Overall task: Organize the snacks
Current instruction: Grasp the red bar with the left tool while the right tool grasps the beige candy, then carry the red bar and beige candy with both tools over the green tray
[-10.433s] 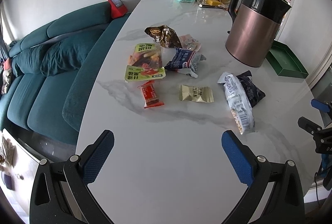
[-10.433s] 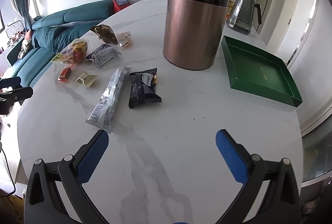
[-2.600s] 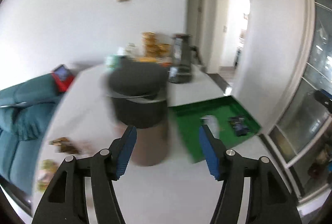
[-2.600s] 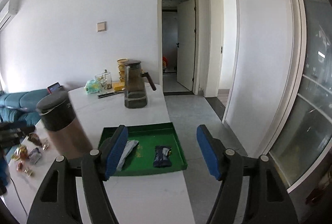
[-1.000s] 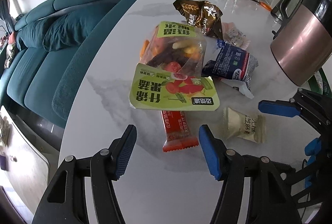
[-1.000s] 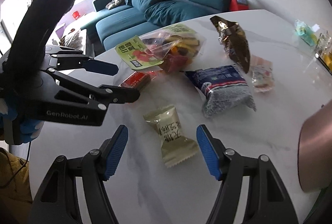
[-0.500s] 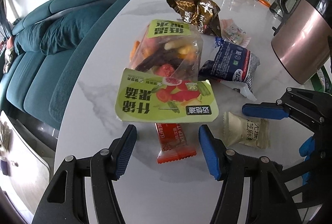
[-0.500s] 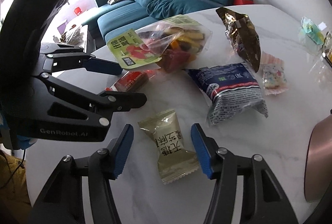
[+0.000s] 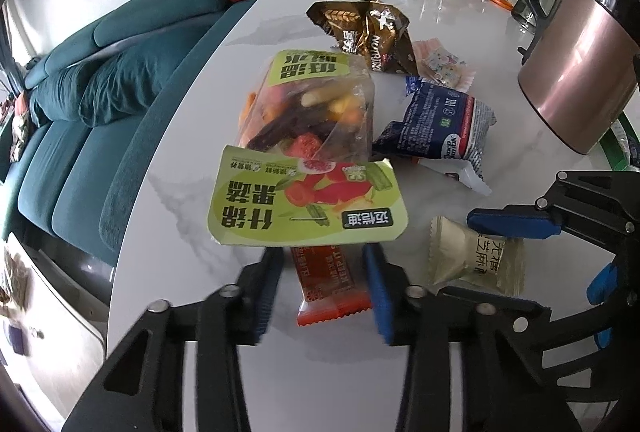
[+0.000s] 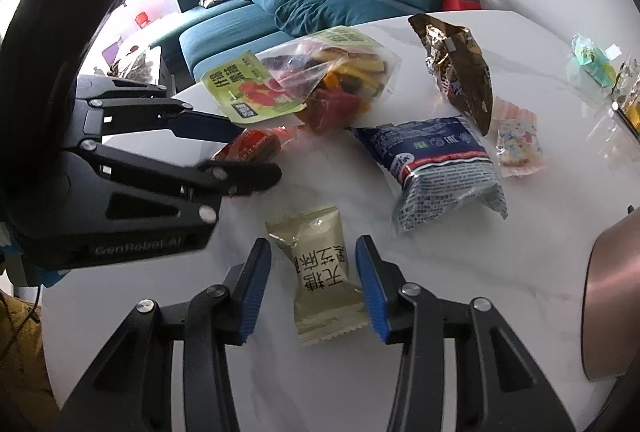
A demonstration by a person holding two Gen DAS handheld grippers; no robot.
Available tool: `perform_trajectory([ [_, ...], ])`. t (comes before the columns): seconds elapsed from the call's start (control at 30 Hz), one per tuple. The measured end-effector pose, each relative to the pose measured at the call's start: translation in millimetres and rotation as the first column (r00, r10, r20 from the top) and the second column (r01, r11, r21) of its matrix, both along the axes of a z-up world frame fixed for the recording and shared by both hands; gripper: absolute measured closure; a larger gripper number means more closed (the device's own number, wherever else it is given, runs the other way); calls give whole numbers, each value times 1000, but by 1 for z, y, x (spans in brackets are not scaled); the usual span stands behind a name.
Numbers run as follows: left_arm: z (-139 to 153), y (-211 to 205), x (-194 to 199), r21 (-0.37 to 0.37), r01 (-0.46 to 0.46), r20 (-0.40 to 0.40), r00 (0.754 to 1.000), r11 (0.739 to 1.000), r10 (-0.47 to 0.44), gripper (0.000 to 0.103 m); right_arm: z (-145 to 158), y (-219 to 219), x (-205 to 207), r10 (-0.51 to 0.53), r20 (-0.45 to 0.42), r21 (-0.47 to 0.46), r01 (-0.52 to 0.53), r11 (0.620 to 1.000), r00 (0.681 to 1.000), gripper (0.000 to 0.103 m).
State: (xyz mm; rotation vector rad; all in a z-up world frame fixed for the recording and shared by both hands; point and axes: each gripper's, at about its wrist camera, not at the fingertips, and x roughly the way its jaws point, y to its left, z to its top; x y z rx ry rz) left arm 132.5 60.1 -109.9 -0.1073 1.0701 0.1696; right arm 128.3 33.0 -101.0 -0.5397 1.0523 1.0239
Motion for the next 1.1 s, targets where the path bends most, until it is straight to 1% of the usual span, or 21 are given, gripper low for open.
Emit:
perform_trajectory([
  [0.07,0,-1,-1,-2,0,7,1000,1000,0,81,0,0,-1,2,11,-12,-2,1000,1000,36],
  [0.2,1,-2,-5,-5,19,19,1000,1000,-19,83,0,2,-7,15,35,-42,-14,999,999,36],
  [0.27,1,-4,-6,-4,30,20,999,1000,-30,83,0,3,-6,12,30,-58,-10,998,999,38],
  [0.33,1,-5,-7,-7,39,21,999,999,-39,83,1,6,-4,0,26,-80,3,997,1000,54],
  [0.37,1,-5,-7,-7,43,20,999,999,-42,83,2,8,-3,-7,23,-90,9,996,1000,64],
  [0.4,1,-6,-7,-9,47,19,999,999,-47,83,3,10,-1,-15,19,-101,17,995,1000,71],
  [0.47,1,-6,-8,-16,52,17,999,999,-52,83,4,13,3,-36,5,-118,36,992,999,75],
  [0.57,1,-5,-10,-34,60,17,998,998,-60,84,5,19,6,-61,-1,-142,61,988,998,77],
  [0.6,1,-5,-11,-42,62,18,998,997,-62,84,5,20,6,-71,-3,-148,69,987,998,79],
  [0.7,2,-5,-15,-65,72,26,997,995,-70,84,5,22,6,-107,-5,-153,106,983,994,79],
  [0.87,2,-5,-19,-81,73,27,997,994,-71,84,6,21,4,-170,-11,-131,167,977,985,80],
  [1.1,2,-6,-26,-76,56,14,998,996,-55,84,7,4,1,-216,-26,-92,213,973,976,80],
])
